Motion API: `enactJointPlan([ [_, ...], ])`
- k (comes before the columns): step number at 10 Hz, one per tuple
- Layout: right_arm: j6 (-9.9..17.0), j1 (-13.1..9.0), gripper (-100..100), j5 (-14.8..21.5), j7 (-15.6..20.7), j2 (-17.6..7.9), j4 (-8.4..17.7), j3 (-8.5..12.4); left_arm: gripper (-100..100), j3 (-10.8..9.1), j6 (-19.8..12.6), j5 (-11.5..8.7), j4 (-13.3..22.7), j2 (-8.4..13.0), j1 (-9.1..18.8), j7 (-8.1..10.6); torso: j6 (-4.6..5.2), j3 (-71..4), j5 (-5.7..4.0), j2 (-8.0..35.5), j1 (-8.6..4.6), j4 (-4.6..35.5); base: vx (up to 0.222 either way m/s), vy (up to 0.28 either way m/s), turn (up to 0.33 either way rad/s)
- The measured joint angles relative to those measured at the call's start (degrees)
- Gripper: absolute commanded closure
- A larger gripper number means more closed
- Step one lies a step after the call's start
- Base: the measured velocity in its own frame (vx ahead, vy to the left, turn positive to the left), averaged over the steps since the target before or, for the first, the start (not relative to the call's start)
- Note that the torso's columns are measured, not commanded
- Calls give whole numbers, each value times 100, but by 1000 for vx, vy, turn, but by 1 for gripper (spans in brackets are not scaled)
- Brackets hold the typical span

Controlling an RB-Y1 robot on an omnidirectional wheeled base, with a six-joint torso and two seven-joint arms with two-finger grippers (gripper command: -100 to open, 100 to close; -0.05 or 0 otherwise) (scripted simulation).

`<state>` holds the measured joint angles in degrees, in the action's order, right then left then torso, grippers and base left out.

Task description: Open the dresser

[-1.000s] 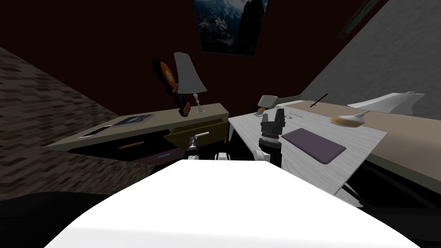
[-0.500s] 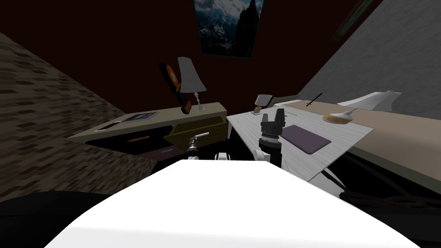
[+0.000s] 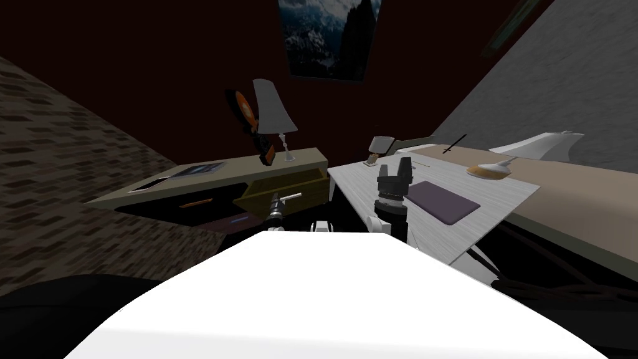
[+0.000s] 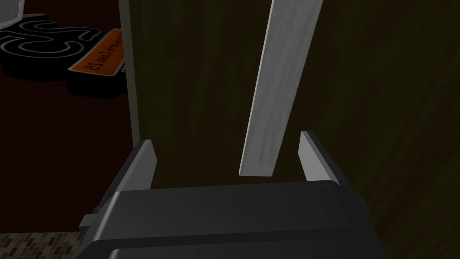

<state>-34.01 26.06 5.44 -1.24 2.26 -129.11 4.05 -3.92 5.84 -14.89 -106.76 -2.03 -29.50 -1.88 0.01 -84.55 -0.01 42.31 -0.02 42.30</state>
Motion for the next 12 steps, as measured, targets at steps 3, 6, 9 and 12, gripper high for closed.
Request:
enactJointPlan([
  [3,0,0,0,0,0,0,0,0,-100,-12,-307,-72,-529,2,-261,-19,-1,0,-1,2,1,2,18,-9,-13],
  [6,0,0,0,0,0,0,0,0,-100,-6,-579,-127,-896,-2,-491,-42,-6,11,-26,30,-20,30,16,-3,-5],
  [9,0,-1,0,0,0,0,0,0,0,-6,-615,-128,-875,-1,-512,-43,-1,5,-9,14,-7,11,0,0,0],
  [12,0,0,0,0,0,0,0,0,0,-5,-628,-128,-860,-2,-520,-44,-1,-1,-3,1,-1,2,0,0,0],
])
